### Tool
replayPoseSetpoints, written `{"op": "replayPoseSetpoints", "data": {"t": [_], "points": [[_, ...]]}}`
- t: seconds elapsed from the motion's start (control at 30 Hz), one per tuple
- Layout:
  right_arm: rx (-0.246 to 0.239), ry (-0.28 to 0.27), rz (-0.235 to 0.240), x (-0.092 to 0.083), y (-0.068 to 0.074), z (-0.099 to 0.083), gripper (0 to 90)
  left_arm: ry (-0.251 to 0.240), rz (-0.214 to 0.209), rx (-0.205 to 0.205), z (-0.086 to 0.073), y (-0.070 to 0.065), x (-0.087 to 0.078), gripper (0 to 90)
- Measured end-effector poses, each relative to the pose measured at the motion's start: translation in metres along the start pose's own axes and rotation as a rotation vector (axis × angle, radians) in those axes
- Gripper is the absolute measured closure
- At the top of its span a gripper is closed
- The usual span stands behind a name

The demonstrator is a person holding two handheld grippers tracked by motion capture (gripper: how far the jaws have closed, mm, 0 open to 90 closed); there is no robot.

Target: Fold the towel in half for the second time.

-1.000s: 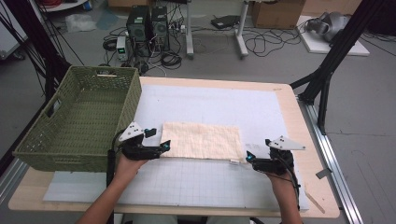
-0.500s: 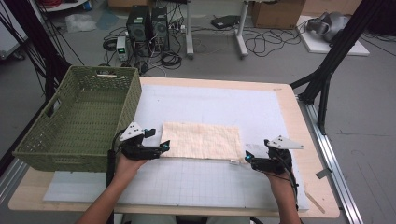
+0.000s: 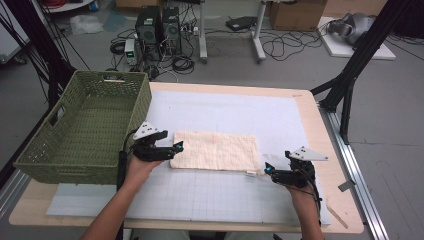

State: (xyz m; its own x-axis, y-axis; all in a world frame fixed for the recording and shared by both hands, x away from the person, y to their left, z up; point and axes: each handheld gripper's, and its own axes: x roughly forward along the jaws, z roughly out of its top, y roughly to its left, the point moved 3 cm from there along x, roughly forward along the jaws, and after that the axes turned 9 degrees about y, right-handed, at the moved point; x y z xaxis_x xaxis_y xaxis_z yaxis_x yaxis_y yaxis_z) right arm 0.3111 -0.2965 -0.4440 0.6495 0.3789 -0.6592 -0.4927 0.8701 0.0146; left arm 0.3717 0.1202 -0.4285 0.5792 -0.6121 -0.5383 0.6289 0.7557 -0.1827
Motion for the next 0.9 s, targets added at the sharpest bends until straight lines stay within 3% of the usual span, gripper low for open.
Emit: {"op": "replayPoseSetpoints", "data": {"t": [0.1, 0.13, 0.2, 0.37, 0.5, 0.63, 0.9], "points": [[0.002, 0.004, 0.005, 0.001, 0.000, 0.000, 11.8, 0.028, 0.024, -0.023, 0.007, 0.004, 0.009, 26.6], [-0.003, 0.003, 0.006, 0.002, 0.000, 0.000, 11.8, 0.019, 0.013, -0.028, 0.008, 0.006, 0.010, 26.9], [-0.005, 0.007, 0.011, 0.002, 0.001, 0.001, 11.8, 0.052, -0.001, -0.044, 0.010, 0.009, 0.015, 29.0], [-0.005, 0.015, 0.020, 0.004, 0.002, 0.001, 11.8, 0.082, 0.034, -0.053, 0.019, 0.018, 0.024, 29.0], [-0.005, 0.016, 0.028, 0.005, 0.003, 0.001, 11.8, 0.089, 0.068, -0.061, 0.027, 0.026, 0.031, 34.0], [-0.007, 0.019, 0.032, 0.006, 0.003, 0.001, 11.9, 0.117, 0.098, -0.076, 0.025, 0.035, 0.040, 35.1], [-0.013, 0.024, 0.038, 0.008, 0.004, 0.001, 11.9, 0.201, 0.126, -0.041, 0.012, 0.042, 0.061, 41.5]]}}
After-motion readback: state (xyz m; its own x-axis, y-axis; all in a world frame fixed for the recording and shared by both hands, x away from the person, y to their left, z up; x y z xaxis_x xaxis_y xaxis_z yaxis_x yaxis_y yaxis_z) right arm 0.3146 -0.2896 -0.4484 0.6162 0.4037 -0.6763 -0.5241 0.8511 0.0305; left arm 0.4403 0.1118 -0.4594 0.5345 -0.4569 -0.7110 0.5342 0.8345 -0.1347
